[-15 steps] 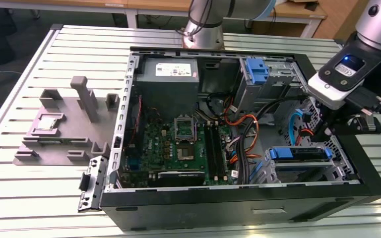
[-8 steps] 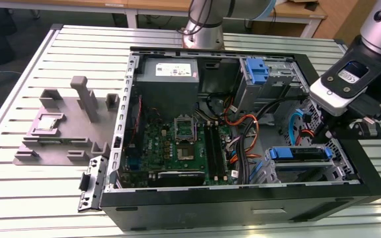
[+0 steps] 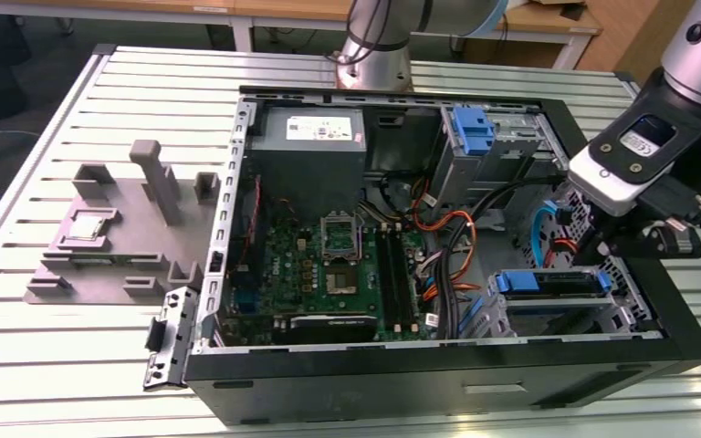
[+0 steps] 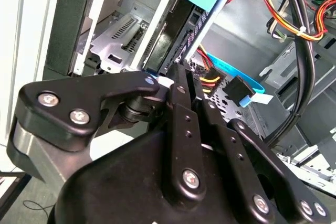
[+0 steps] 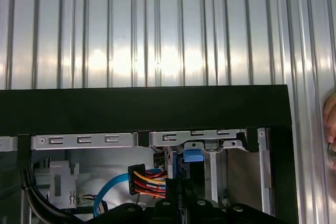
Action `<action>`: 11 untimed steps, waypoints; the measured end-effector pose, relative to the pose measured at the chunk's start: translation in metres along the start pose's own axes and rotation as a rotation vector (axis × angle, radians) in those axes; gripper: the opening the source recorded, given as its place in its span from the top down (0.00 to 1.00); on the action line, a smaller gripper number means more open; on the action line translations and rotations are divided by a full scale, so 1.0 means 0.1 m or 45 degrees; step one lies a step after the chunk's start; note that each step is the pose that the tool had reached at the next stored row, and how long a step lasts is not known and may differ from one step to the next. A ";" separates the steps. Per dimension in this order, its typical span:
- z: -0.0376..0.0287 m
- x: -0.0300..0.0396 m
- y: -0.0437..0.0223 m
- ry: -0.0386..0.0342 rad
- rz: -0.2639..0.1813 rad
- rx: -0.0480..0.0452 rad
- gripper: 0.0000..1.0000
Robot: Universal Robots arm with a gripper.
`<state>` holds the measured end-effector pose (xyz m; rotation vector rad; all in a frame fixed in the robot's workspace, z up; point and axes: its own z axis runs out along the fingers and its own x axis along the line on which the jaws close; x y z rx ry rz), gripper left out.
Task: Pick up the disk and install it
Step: 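Insert the first disk wire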
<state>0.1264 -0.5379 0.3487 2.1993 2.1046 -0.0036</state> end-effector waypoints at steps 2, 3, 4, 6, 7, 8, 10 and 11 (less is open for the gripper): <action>0.023 0.001 -0.003 -0.0010 0.014 0.001 0.84; 0.033 0.001 -0.004 -0.0008 0.018 0.001 0.84; 0.040 -0.004 -0.004 0.0007 0.018 0.001 0.84; 0.052 -0.011 -0.006 0.0096 0.019 0.002 0.84; 0.056 -0.016 -0.010 0.0180 0.020 0.002 0.84; 0.060 -0.020 -0.011 0.0263 0.020 0.001 0.84; 0.060 -0.026 -0.013 0.0350 0.020 -0.003 0.84; 0.060 -0.026 -0.013 0.0352 0.020 -0.004 0.84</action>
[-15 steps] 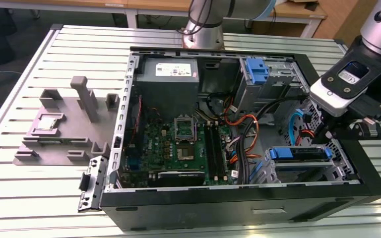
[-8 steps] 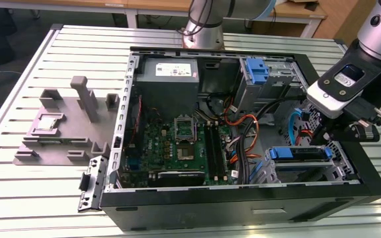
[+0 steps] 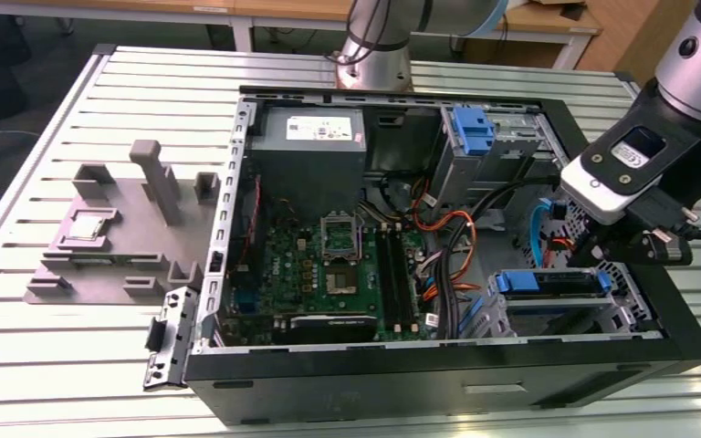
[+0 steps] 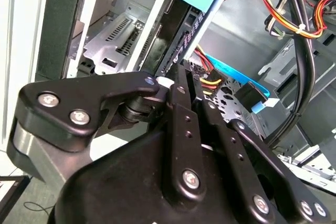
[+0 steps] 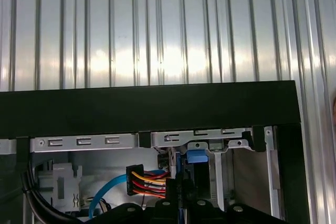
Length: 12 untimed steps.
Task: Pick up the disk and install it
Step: 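Insert the first disk wire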
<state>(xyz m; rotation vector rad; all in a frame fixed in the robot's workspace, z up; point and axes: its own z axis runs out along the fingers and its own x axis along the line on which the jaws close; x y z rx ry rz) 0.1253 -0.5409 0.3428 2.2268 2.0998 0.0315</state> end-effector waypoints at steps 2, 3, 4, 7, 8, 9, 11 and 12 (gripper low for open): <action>0.001 -0.009 -0.004 0.0003 0.000 -0.002 0.84; 0.001 -0.018 -0.006 0.0004 0.000 -0.004 0.84; 0.002 -0.033 -0.007 0.0008 0.000 -0.005 0.84; 0.006 -0.055 -0.013 0.0030 0.000 -0.008 0.84; 0.008 -0.059 -0.017 0.0048 0.000 -0.009 0.84; 0.014 -0.064 -0.021 0.0068 0.000 -0.012 0.84; 0.019 -0.072 -0.024 0.0073 -0.004 -0.014 0.84; 0.021 -0.077 -0.028 0.0076 -0.009 -0.015 0.84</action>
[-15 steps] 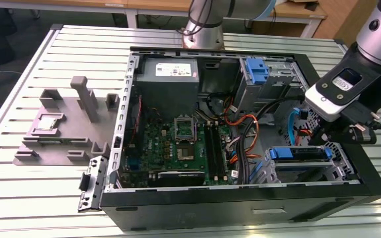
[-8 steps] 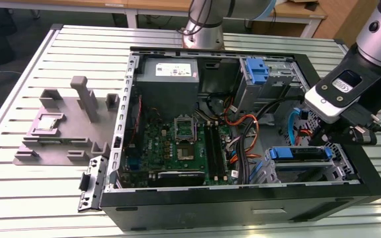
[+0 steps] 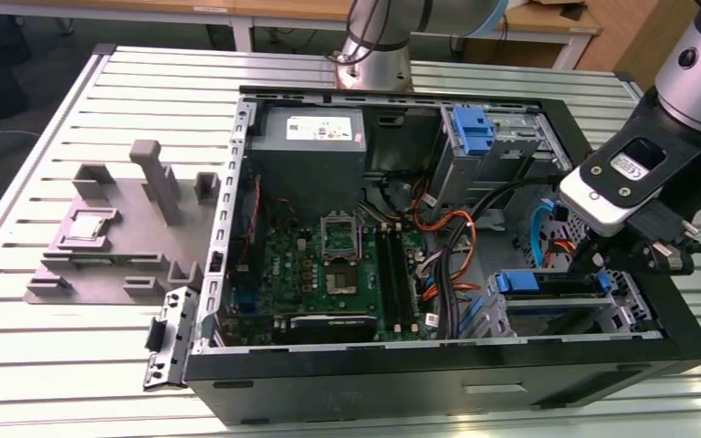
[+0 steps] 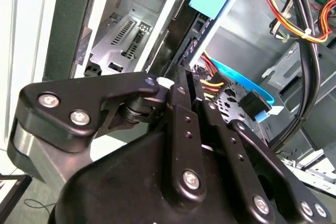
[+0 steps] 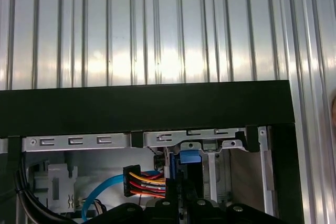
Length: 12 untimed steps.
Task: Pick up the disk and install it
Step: 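Insert the first disk wire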
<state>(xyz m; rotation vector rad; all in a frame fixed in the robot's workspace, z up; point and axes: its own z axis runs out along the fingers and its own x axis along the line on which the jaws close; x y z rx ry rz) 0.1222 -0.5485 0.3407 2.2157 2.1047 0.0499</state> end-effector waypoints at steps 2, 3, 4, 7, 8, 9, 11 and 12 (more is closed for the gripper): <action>0.001 -0.004 -0.011 0.0004 -0.008 -0.002 0.84; 0.003 -0.004 -0.013 0.0007 -0.009 -0.003 0.84; 0.005 -0.005 -0.014 0.0008 -0.009 -0.003 0.84; 0.015 -0.005 -0.015 0.0008 -0.008 -0.003 0.84; 0.017 -0.005 -0.015 0.0005 -0.007 -0.003 0.84; 0.020 -0.005 -0.016 0.0005 -0.007 -0.003 0.84; 0.027 -0.004 -0.016 0.0007 -0.006 -0.003 0.84; 0.030 -0.004 -0.016 0.0007 -0.006 -0.003 0.84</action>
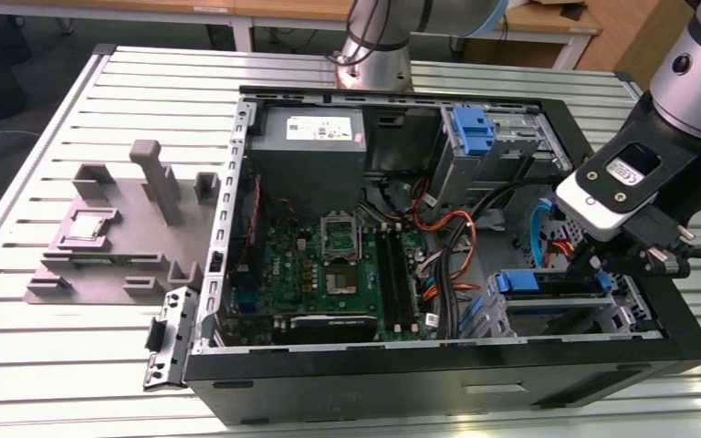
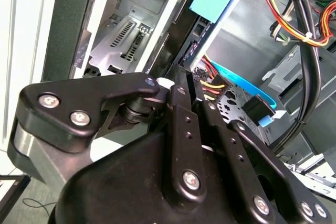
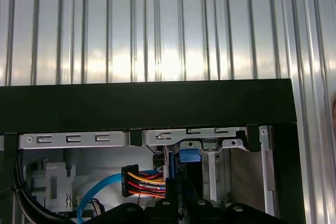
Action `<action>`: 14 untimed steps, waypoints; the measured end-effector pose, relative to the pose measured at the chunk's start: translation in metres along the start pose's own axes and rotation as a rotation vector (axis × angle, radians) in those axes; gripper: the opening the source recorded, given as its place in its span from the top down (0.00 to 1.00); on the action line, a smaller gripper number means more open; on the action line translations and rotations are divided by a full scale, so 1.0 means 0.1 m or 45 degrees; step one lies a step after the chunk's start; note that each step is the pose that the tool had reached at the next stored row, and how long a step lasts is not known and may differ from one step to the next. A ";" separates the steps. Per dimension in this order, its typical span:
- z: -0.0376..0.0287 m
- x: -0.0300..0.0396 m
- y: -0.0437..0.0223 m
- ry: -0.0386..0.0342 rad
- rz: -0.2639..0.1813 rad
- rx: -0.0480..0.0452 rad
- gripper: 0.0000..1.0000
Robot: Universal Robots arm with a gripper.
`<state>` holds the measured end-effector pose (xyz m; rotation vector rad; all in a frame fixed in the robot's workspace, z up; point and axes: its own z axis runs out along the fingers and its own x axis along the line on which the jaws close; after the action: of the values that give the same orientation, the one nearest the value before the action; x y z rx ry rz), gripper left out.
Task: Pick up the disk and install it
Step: 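Insert the first disk wire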
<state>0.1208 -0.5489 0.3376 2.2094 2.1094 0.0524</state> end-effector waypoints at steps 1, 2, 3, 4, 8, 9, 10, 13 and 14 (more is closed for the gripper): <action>0.003 0.000 0.000 -0.0001 0.000 0.000 0.84; 0.005 0.000 -0.001 -0.0001 0.000 0.000 0.84; 0.007 0.000 -0.001 -0.0002 0.000 0.000 0.84; 0.009 0.000 -0.001 -0.0002 0.000 0.000 0.84; 0.019 -0.001 -0.002 -0.0001 0.000 0.000 0.84; 0.022 -0.001 -0.002 0.0000 0.000 0.000 0.84; 0.024 -0.001 -0.002 0.0000 0.000 0.000 0.84; 0.032 -0.001 -0.003 0.0000 0.000 0.000 0.84; 0.034 -0.001 -0.003 -0.0001 0.000 0.000 0.84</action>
<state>0.1208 -0.5491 0.3341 2.2094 2.1093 0.0523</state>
